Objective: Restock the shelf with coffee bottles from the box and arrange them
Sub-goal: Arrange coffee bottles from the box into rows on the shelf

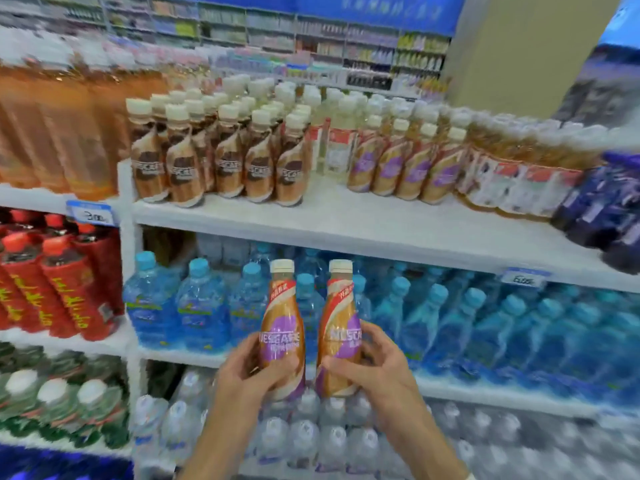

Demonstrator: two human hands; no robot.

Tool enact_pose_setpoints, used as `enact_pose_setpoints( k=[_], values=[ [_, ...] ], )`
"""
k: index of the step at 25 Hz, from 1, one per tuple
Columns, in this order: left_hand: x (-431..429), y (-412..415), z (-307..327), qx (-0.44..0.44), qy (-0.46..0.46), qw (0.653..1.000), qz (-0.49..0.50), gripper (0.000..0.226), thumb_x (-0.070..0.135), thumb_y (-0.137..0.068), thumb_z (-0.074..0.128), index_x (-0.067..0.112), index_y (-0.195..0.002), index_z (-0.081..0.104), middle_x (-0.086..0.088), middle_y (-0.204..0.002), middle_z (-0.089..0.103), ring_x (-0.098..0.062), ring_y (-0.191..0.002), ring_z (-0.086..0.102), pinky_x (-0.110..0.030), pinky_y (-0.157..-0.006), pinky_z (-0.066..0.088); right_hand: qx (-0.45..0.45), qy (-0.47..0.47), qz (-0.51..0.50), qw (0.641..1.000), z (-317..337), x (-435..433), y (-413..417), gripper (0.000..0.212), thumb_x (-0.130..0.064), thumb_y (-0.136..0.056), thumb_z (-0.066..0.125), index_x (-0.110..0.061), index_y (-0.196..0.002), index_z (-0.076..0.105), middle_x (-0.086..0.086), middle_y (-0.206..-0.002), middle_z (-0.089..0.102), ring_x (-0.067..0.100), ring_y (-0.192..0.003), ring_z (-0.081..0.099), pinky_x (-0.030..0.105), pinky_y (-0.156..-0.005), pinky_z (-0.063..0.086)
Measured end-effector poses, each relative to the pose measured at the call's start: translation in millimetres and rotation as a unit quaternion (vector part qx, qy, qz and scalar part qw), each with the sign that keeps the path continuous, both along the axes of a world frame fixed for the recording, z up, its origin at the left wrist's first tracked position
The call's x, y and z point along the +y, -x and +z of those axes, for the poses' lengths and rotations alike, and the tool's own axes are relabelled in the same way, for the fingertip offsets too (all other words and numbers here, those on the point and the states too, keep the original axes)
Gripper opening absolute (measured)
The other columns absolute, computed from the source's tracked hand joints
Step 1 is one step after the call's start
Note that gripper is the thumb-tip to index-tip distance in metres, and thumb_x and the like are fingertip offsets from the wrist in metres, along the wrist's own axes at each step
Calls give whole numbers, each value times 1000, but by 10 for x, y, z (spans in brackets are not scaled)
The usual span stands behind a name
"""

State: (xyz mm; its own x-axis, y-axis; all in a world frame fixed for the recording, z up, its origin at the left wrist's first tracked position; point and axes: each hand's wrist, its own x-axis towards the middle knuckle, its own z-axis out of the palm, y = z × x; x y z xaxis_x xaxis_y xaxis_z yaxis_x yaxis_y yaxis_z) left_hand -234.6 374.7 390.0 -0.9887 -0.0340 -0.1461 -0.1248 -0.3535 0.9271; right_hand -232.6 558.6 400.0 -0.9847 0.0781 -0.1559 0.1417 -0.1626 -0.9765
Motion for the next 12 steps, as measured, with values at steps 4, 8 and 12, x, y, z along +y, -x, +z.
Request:
enact_pose_setpoints(
  k=[4, 8, 12],
  values=[
    [577, 245, 289, 42, 19, 998, -31, 49, 36, -40, 85, 30, -88, 79, -4, -90, 77, -21, -84, 71, -35, -76, 54, 35, -24, -11, 999, 276, 724, 122, 85, -18, -46, 93, -16, -124, 60, 6, -105, 77, 24, -96, 73, 31, -78, 58],
    [1093, 616, 550, 86, 52, 994, -35, 53, 37, -45, 85, 26, -96, 77, -8, -98, 76, -24, -89, 72, -34, -75, 54, 74, -37, -40, 996, 601, 1357, 368, 89, -22, -42, 95, -23, -124, 59, 3, -106, 76, 21, -96, 73, 32, -78, 58],
    [1480, 1039, 850, 131, 111, 985, -31, 66, 29, -53, 90, 16, -113, 66, -7, -101, 77, -23, -91, 73, -22, -70, 56, 132, -88, -63, 985, 974, 1808, 712, 78, -11, -58, 95, -24, -125, 57, -1, -109, 74, 15, -94, 72, 23, -71, 58]
  ],
)
